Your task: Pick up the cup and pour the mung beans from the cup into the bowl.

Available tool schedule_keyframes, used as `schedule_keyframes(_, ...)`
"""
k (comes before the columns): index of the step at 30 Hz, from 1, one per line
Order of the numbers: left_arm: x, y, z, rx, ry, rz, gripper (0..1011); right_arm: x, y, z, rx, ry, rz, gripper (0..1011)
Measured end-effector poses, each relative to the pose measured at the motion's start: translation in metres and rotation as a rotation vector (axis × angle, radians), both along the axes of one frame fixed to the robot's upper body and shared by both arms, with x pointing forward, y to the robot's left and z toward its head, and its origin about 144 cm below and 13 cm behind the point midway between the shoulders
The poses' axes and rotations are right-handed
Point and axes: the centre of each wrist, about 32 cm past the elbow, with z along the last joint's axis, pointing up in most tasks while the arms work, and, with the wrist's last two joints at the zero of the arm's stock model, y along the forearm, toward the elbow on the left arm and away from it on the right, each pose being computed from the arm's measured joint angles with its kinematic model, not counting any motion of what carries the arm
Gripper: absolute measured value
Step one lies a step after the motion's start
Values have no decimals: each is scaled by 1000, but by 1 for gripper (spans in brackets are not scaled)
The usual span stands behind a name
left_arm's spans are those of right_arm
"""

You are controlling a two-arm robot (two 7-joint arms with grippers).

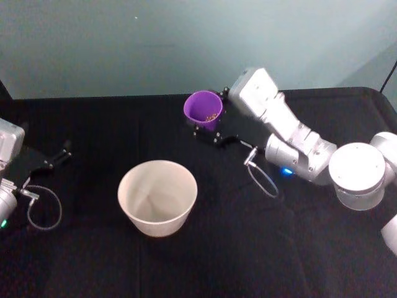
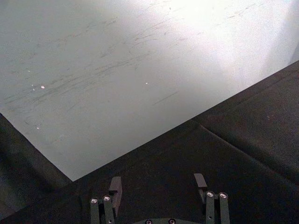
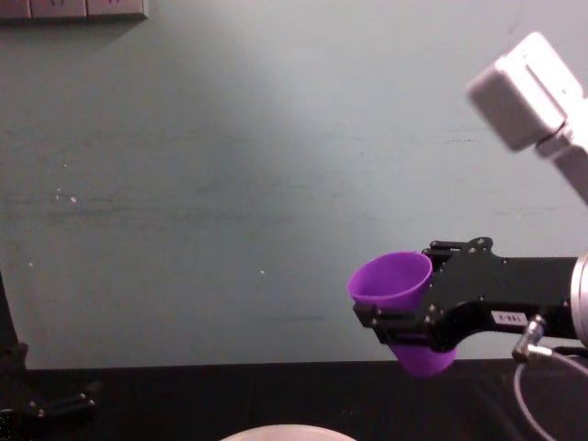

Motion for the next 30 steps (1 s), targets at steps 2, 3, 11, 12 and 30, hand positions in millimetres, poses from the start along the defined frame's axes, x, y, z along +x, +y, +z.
schedule_keyframes(2, 0, 0, 0, 0, 0, 0, 1000, -3, 2, 1, -53, -37, -3, 724)
schedule_keyframes(3, 0, 0, 0, 0, 0, 0, 1000, -6, 4, 1, -101, -71, -6, 724)
schedule_keyframes(11, 0, 0, 0, 0, 0, 0, 1000, -16, 18, 2, -308, -201, -4, 724)
schedule_keyframes(12, 0, 0, 0, 0, 0, 0, 1000, -17, 20, 2, -329, -212, -1, 724)
schedule_keyframes(30, 0, 0, 0, 0, 0, 0, 1000, -30, 42, -3, -641, -365, 61, 724)
